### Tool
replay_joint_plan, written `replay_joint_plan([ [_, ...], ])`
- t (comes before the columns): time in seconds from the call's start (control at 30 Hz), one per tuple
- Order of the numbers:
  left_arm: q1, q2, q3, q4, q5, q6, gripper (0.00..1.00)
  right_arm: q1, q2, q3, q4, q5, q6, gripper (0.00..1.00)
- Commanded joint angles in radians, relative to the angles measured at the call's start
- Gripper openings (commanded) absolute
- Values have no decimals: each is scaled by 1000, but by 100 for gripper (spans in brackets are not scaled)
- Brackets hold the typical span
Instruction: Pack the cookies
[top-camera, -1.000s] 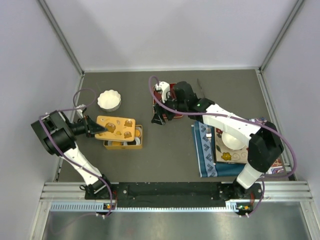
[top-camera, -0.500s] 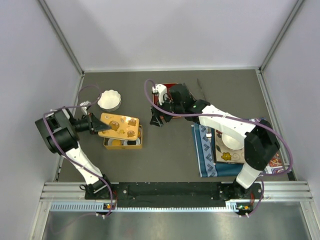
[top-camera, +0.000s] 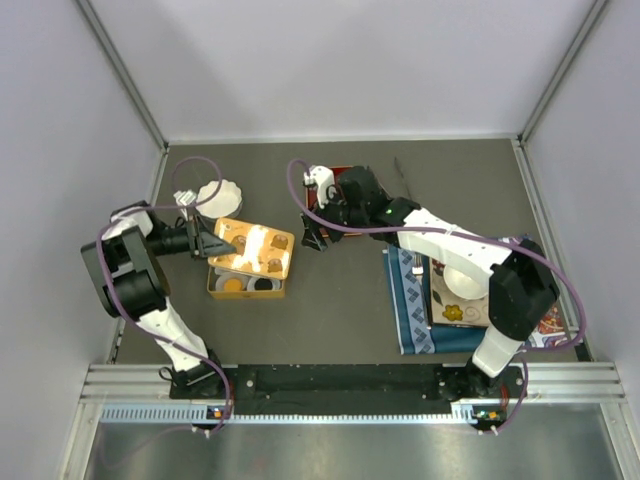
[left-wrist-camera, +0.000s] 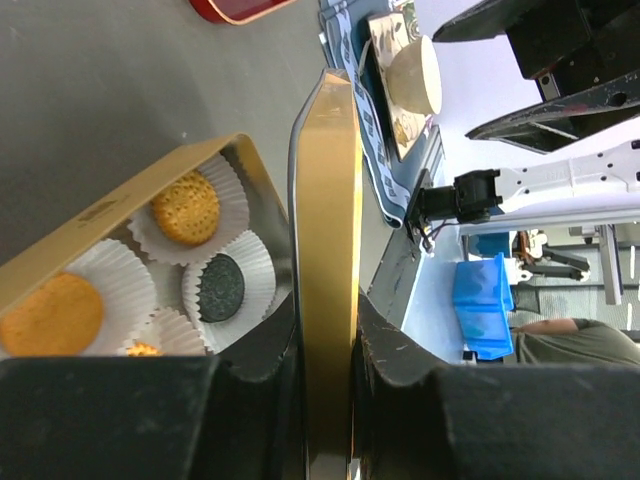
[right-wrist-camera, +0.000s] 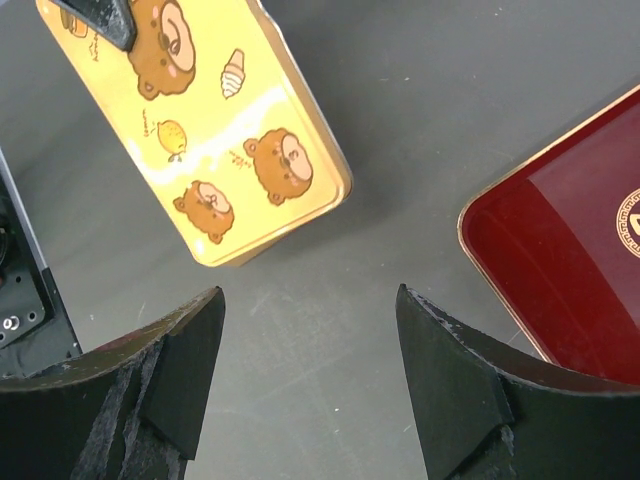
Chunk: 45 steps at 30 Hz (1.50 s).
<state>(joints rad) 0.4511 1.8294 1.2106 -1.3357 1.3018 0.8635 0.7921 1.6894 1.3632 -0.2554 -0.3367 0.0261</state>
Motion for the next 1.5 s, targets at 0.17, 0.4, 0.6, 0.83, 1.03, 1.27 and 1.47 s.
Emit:
replay_joint_plan([
  [0.17,-18,-134,-132,132,-35,-305,0,35,13,37,15,16,-21,70],
  [0.4,-29,-219,-174,300,-131,-466,0,38,15,33,16,24,-20,70],
  [0.6,-28,-225,-192,369,-180,-530,0,39,18,17,28,19,-18,70],
  [0.83,-26,-220,-203,388,-190,-558,0,41,19,10,36,19,-18,69],
  [1.03,-26,-226,-213,434,-191,-600,0,52,29,-7,36,25,-18,70],
  [1.27,-20,-243,-229,483,-199,-636,0,78,69,5,39,25,-20,70],
  [1.47,-14,-257,-253,524,-216,-655,0,96,102,43,41,33,-20,69],
])
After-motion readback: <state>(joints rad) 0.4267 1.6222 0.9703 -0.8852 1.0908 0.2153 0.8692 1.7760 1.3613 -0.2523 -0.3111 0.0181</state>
